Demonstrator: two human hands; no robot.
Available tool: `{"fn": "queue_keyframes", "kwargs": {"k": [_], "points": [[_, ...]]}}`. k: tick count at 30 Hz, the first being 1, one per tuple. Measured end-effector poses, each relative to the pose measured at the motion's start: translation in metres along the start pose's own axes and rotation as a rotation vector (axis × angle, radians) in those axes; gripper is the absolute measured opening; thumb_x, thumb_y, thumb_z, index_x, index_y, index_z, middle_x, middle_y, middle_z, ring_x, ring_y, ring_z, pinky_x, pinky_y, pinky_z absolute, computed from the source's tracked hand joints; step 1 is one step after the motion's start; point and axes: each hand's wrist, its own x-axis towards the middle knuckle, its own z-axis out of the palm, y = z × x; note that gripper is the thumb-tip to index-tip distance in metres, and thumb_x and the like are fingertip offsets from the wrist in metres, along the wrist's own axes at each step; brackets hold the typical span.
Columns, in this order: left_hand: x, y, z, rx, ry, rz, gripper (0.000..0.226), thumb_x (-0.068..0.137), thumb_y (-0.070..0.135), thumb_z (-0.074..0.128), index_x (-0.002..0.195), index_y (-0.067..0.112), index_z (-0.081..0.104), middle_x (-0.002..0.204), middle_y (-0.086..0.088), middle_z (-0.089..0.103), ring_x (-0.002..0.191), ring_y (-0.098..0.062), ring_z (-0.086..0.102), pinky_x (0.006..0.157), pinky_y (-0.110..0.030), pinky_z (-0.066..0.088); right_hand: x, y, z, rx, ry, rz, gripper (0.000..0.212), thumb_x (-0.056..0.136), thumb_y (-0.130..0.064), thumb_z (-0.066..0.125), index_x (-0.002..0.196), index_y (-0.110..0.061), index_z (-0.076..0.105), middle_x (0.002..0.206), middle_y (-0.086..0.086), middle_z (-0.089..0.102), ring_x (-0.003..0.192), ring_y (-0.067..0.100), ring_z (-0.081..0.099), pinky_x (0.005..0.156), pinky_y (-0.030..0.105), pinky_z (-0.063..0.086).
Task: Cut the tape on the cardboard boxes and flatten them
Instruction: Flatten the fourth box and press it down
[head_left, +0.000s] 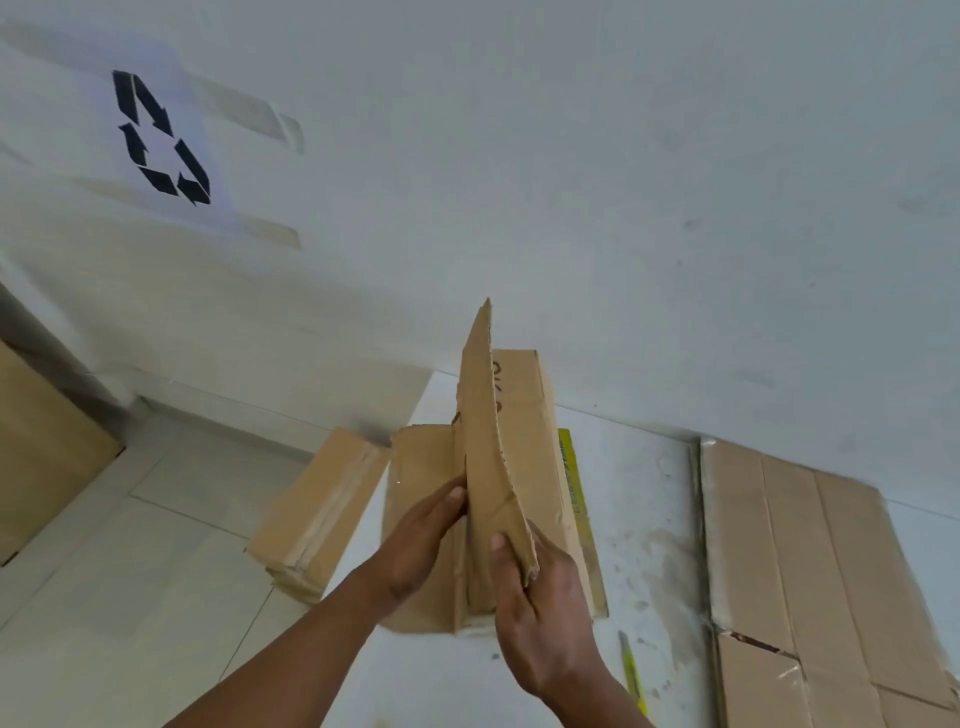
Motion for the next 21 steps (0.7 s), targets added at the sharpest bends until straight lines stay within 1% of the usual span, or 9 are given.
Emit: {"fn": "queue_keyframes", "kwargs": {"k": [2, 4, 7, 10, 12, 14, 17, 19, 21], "points": [[-0.003, -0.008, -0.017, 0.063, 0.111, 0.020, 0.055, 0.094, 0.067, 0.033, 0.126, 0.036, 0.065, 0.103, 0.011, 0.073, 0.107, -0.008, 0.066, 0.098, -0.031, 0.045, -0.003, -0.001, 0.011, -0.082, 0.056, 0.007, 0.027, 0.100, -0.038, 0.039, 0.111, -0.035, 0.064, 0.098, -0.019, 0.066, 0.095, 0.004, 0.061, 0.082, 0.030, 0.051], [-0.005, -0.018, -0.041, 0.100, 0.224, -0.011, 0.060, 0.090, 0.076, 0.029, 0.112, 0.037, 0.070, 0.077, -0.002, 0.070, 0.087, -0.021, 0.069, 0.092, -0.041, 0.050, -0.005, -0.004, 0.017, -0.133, 0.105, 0.009, 0.022, 0.102, -0.039, 0.040, 0.108, -0.046, 0.059, 0.099, -0.019, 0.064, 0.095, 0.005, 0.061, 0.079, 0.033, 0.053], [-0.002, -0.021, -0.069, 0.078, 0.043, -0.200, 0.065, 0.094, 0.076, 0.027, 0.113, 0.031, 0.071, 0.066, -0.011, 0.065, 0.072, -0.030, 0.068, 0.090, -0.050, 0.052, -0.007, -0.008, 0.027, -0.238, 0.120, -0.011, 0.032, 0.101, -0.049, 0.036, 0.121, -0.040, 0.059, 0.100, -0.023, 0.060, 0.094, 0.006, 0.060, 0.075, 0.032, 0.053], [0.011, -0.006, -0.077, 0.002, -0.132, -0.354, 0.066, 0.096, 0.071, 0.024, 0.132, 0.028, 0.059, 0.083, -0.019, 0.072, 0.076, -0.034, 0.071, 0.089, -0.052, 0.056, -0.008, -0.013, 0.036, -0.261, 0.162, 0.008, 0.041, 0.100, -0.052, 0.033, 0.126, -0.036, 0.060, 0.102, -0.025, 0.060, 0.095, 0.006, 0.061, 0.075, 0.028, 0.052], [0.029, 0.006, -0.075, -0.232, -0.163, -0.399, 0.070, 0.095, 0.075, 0.022, 0.145, 0.031, 0.041, 0.101, -0.024, 0.074, 0.089, -0.040, 0.073, 0.086, -0.052, 0.059, -0.009, -0.017, 0.039, -0.223, 0.203, 0.043, 0.039, 0.100, -0.050, 0.036, 0.123, -0.035, 0.062, 0.101, -0.024, 0.062, 0.094, 0.005, 0.062, 0.073, 0.022, 0.049], [0.049, 0.022, -0.068, -0.544, -0.162, -0.446, 0.073, 0.094, 0.077, 0.023, 0.155, 0.037, 0.024, 0.111, -0.030, 0.070, 0.105, -0.046, 0.069, 0.095, -0.056, 0.054, -0.011, -0.020, 0.041, -0.192, 0.231, 0.080, 0.035, 0.099, -0.047, 0.039, 0.120, -0.035, 0.064, 0.101, -0.024, 0.064, 0.094, 0.002, 0.062, 0.072, 0.015, 0.045], [0.072, 0.046, -0.056, -0.928, -0.109, -0.468, 0.082, 0.095, 0.077, 0.027, 0.159, 0.028, 0.017, 0.128, -0.040, 0.056, 0.122, -0.053, 0.056, 0.109, -0.064, 0.038, -0.013, -0.025, 0.042, -0.197, 0.234, 0.122, 0.031, 0.097, -0.047, 0.039, 0.116, -0.041, 0.063, 0.102, -0.025, 0.065, 0.096, -0.003, 0.061, 0.070, 0.005, 0.040], [0.084, 0.057, -0.055, -1.151, -0.004, -0.502, 0.083, 0.096, 0.072, 0.036, 0.160, 0.026, 0.011, 0.136, -0.042, 0.045, 0.124, -0.057, 0.051, 0.108, -0.069, 0.035, -0.013, -0.025, 0.042, -0.227, 0.215, 0.155, 0.042, 0.096, -0.055, 0.035, 0.124, -0.038, 0.061, 0.105, -0.024, 0.064, 0.099, -0.004, 0.059, 0.071, 0.003, 0.038], [0.089, 0.067, -0.057, -1.257, 0.135, -0.565, 0.080, 0.095, 0.062, 0.049, 0.158, 0.024, 0.018, 0.135, -0.039, 0.044, 0.116, -0.057, 0.054, 0.101, -0.070, 0.040, -0.011, -0.023, 0.042, -0.272, 0.177, 0.170, 0.055, 0.094, -0.066, 0.028, 0.136, -0.040, 0.053, 0.116, -0.026, 0.060, 0.107, -0.005, 0.056, 0.077, 0.004, 0.039]]}}
